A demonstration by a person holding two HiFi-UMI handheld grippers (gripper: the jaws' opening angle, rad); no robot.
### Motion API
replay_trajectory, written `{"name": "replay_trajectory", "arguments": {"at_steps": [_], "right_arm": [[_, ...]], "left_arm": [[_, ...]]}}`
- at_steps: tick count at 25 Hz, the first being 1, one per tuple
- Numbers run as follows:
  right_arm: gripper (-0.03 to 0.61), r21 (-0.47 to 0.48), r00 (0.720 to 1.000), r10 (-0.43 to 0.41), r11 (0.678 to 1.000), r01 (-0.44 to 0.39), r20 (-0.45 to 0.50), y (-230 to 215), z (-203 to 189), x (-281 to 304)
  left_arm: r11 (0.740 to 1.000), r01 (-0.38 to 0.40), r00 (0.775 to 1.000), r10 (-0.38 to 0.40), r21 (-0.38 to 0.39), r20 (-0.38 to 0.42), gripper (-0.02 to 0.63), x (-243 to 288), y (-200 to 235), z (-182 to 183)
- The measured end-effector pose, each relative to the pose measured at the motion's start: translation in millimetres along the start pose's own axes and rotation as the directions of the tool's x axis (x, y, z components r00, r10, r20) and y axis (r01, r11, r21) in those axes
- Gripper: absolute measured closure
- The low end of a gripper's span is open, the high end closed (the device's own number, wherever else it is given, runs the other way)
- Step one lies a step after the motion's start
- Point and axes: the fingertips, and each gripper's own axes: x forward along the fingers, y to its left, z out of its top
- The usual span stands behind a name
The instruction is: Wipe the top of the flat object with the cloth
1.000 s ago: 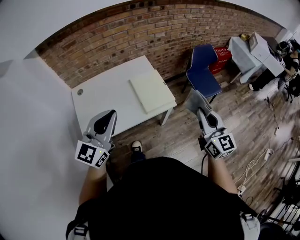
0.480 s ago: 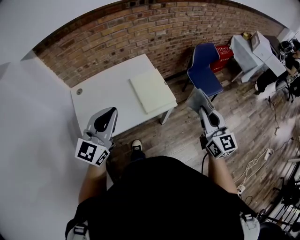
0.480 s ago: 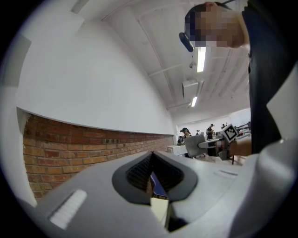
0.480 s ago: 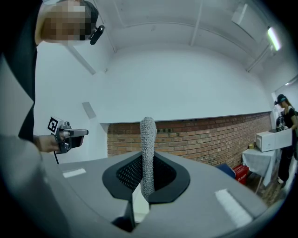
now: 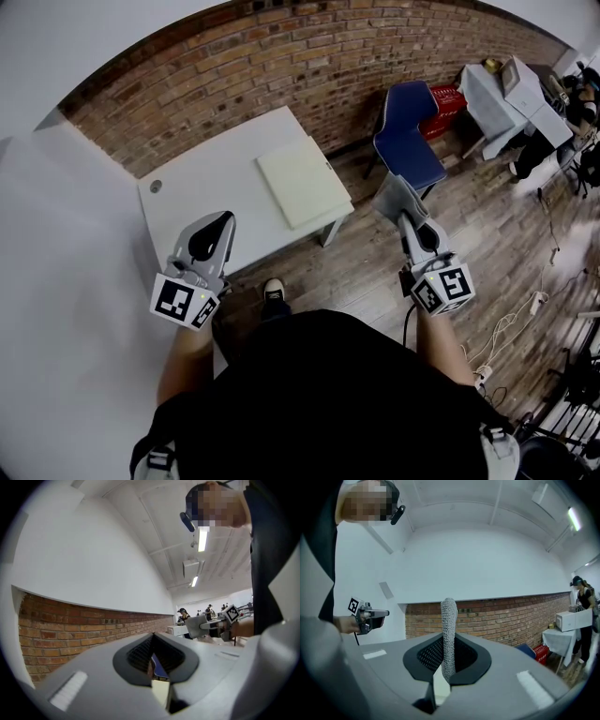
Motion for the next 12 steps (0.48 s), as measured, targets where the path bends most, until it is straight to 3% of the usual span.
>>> {"name": "replay_trajectory", "arguments": {"at_steps": [12], "right_arm": [[0.568,-0.011,1.0,-0.024,1.0,0.023,-0.02,4.0,10.0,46.1]], "left_arm": [[1.0,0.031,0.999,-0.031,-0.004,-0.005,0.612,21.8,48.6,-2.5]]}}
